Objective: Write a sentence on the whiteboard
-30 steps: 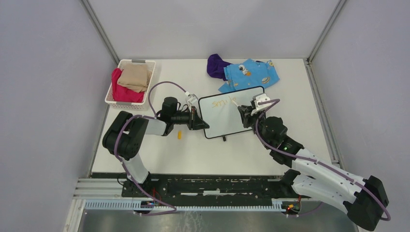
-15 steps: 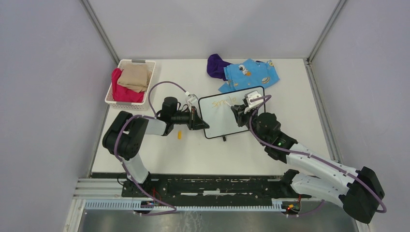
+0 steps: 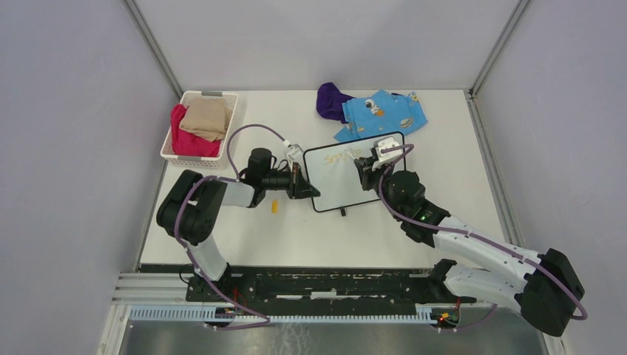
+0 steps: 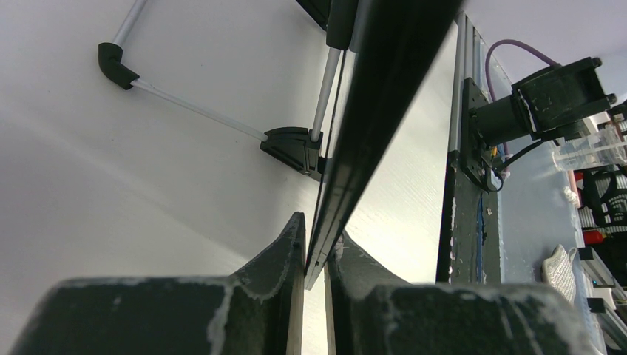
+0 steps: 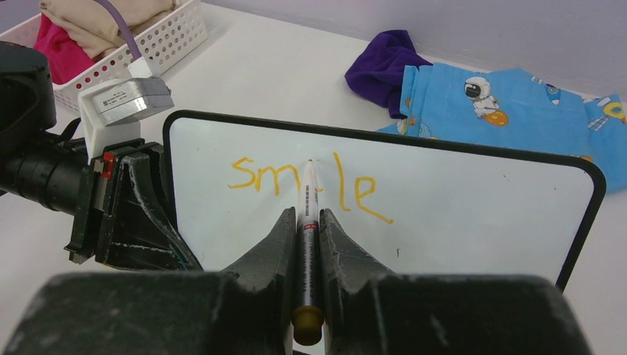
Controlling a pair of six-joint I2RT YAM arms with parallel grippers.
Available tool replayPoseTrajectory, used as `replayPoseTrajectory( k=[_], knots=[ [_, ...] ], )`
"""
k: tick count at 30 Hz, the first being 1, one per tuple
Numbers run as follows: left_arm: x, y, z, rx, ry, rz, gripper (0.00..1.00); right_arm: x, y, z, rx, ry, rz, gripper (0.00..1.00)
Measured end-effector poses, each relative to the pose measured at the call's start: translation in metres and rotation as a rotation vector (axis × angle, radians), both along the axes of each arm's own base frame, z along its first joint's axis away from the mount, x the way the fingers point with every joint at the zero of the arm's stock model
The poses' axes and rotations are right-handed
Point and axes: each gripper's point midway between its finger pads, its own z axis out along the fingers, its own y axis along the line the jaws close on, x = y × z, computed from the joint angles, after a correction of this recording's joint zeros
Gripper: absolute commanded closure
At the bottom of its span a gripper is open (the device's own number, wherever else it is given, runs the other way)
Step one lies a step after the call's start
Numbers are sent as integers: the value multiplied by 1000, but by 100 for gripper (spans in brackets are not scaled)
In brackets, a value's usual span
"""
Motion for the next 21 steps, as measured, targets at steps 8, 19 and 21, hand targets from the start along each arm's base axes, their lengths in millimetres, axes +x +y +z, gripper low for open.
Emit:
replayPoseTrajectory(
  k=[8, 19, 21],
  knots=[
    [-1, -1, 0, 3, -1, -4, 98, 4, 0, -1, 1, -3, -17, 100],
    [-1, -1, 0, 5, 3, -5, 98, 7, 1, -7, -9, 5, -26, 100],
    [-1, -1, 0, 5, 3, -5, 98, 7, 1, -7, -9, 5, -28, 100]
  ],
)
